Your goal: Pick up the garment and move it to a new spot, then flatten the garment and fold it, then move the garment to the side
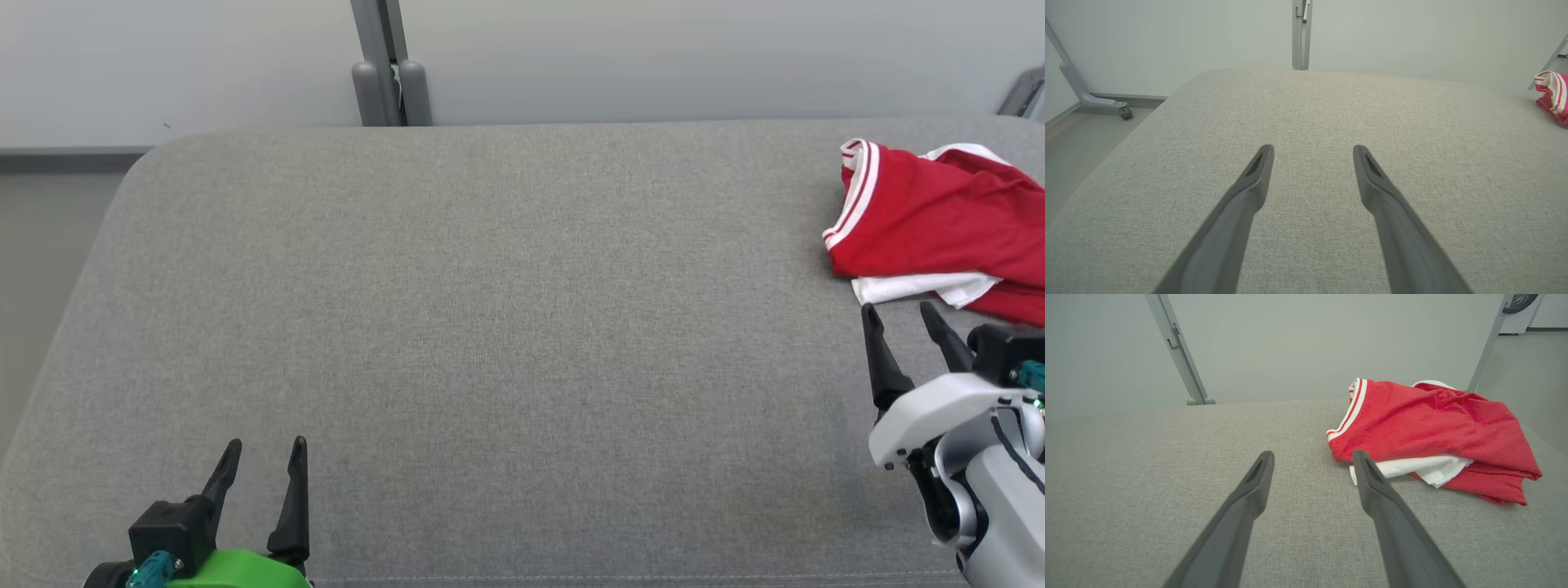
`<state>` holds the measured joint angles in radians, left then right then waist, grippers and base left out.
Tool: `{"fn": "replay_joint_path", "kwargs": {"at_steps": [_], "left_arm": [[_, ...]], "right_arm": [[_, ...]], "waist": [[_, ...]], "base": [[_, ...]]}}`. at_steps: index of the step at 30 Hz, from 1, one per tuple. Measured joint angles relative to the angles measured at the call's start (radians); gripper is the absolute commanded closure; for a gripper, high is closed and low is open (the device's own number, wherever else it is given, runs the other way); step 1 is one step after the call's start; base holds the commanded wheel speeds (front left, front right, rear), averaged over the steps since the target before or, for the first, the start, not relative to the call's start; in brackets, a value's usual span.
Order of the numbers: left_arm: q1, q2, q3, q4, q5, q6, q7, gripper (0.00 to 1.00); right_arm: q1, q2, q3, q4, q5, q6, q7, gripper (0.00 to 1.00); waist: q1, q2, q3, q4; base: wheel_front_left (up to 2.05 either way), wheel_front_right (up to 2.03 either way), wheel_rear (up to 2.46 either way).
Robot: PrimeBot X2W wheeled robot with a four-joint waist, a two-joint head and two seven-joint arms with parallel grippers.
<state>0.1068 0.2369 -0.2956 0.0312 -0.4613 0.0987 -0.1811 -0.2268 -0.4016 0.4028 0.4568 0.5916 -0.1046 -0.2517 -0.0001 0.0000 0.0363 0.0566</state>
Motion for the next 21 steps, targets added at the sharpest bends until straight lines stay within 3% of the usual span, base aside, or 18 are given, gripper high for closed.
{"fn": "replay_joint_path", "kwargs": {"at_steps": [8, 18, 19, 21], "left_arm": [[0.032, 0.0, 0.009, -0.001, 0.008, 0.007, -0.006, 0.0], [0.033, 0.0, -0.036, -0.024, 0.044, 0.007, -0.009, 0.0], [0.031, 0.0, -0.045, -0.027, 0.044, 0.006, -0.007, 1.0], [0.037, -0.013, -0.054, -0.005, 0.044, 0.006, -0.004, 1.0]], "right_arm": [[0.123, 0.0, -0.012, -0.044, -0.057, -0.014, 0.0, 0.0], [0.201, 0.003, -0.098, -0.121, -0.098, -0.021, 0.0, 0.0], [0.206, 0.004, -0.108, -0.128, -0.102, -0.021, 0.0, 1.0], [0.214, 0.018, -0.103, -0.11, -0.1, -0.02, 0.0, 1.0]], "waist": [[0.0, 0.0, -0.06, -0.015], [0.0, 0.0, -0.059, -0.011], [0.0, 0.0, -0.055, -0.01], [0.0, 0.0, -0.055, -0.01]], "base": [[0.0, 0.0, 0.0], [0.0, 0.0, 0.0], [0.0, 0.0, 0.0], [0.0, 0.0, 0.0]]}}
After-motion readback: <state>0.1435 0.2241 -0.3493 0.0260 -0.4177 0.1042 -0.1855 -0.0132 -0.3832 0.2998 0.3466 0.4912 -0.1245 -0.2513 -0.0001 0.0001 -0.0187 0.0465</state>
